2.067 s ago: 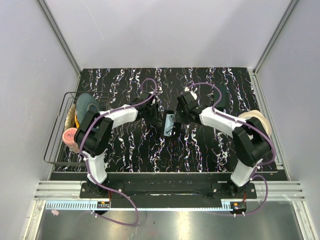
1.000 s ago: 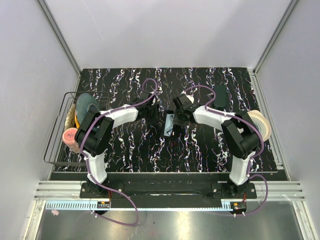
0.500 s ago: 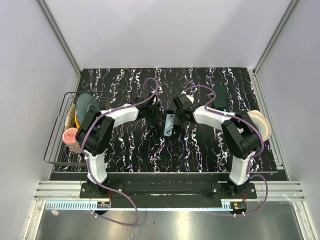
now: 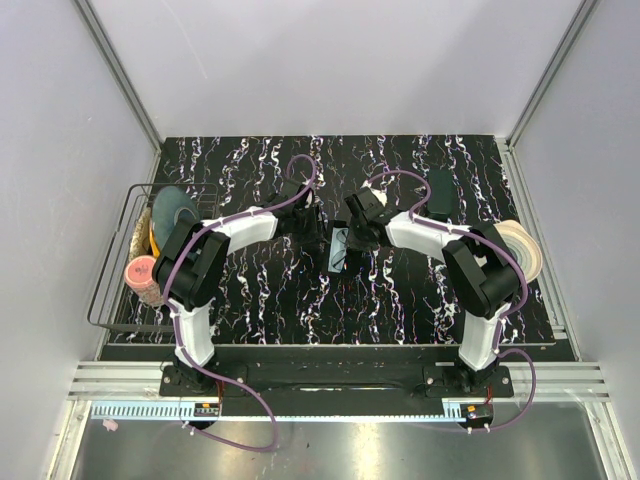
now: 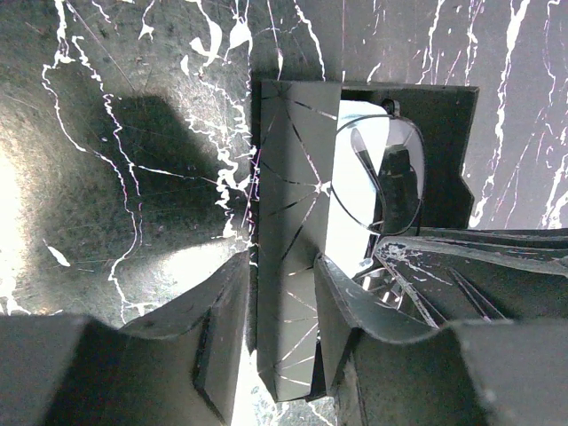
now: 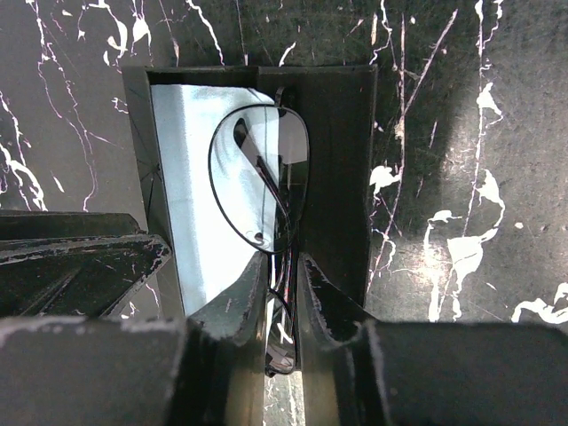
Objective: Organize the sunglasses
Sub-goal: Adjust the sunglasses in the sunglasses case.
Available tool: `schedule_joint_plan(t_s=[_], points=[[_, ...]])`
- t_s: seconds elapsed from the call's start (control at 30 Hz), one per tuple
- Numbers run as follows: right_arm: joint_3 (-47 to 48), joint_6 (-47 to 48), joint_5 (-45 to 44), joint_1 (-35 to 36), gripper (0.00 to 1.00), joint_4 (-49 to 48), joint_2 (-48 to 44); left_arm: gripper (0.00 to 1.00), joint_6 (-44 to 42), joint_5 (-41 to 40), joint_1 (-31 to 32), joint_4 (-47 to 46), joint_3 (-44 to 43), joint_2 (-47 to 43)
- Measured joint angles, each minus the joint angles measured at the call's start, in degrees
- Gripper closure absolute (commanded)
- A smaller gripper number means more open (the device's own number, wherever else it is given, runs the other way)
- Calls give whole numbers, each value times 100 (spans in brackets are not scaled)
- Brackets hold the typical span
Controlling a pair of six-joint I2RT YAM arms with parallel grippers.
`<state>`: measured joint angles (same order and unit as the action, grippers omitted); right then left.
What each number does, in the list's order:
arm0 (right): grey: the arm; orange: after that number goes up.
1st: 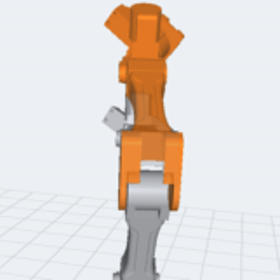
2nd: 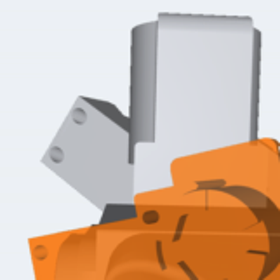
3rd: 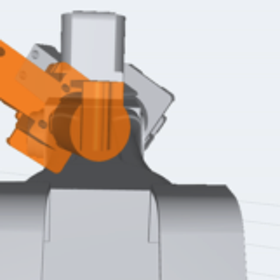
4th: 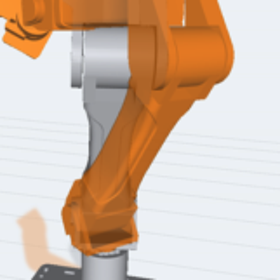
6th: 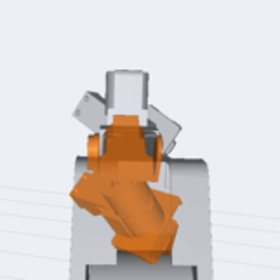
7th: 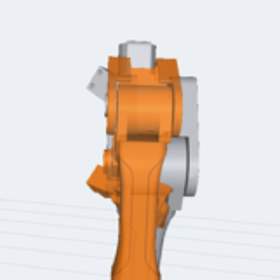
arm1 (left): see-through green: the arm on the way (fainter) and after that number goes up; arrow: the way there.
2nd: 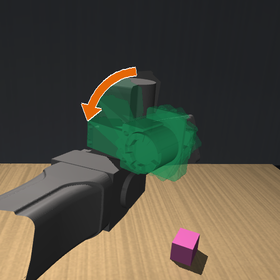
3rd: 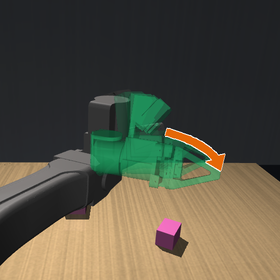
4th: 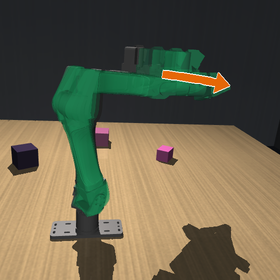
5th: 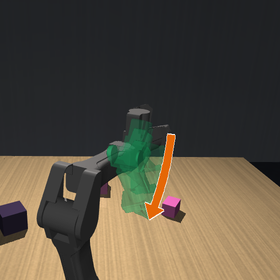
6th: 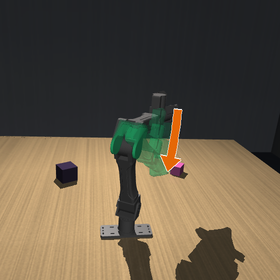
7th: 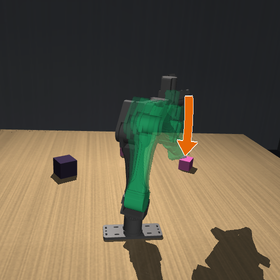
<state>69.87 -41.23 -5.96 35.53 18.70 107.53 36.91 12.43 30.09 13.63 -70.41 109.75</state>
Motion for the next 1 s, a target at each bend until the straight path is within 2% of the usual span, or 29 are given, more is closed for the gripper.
schedule_joint_plan(t_s=[0.77,0.9,1.0], points=[[-90,-170,264,74,88,-472,-160,61,4,81,-11,0,-122,109],[-90,-177,356,74,93,-603,-107,61,4,90,-11,-7,-125,133],[-90,-208,426,76,100,-702,-74,62,4,103,-11,-9,-125,136]])
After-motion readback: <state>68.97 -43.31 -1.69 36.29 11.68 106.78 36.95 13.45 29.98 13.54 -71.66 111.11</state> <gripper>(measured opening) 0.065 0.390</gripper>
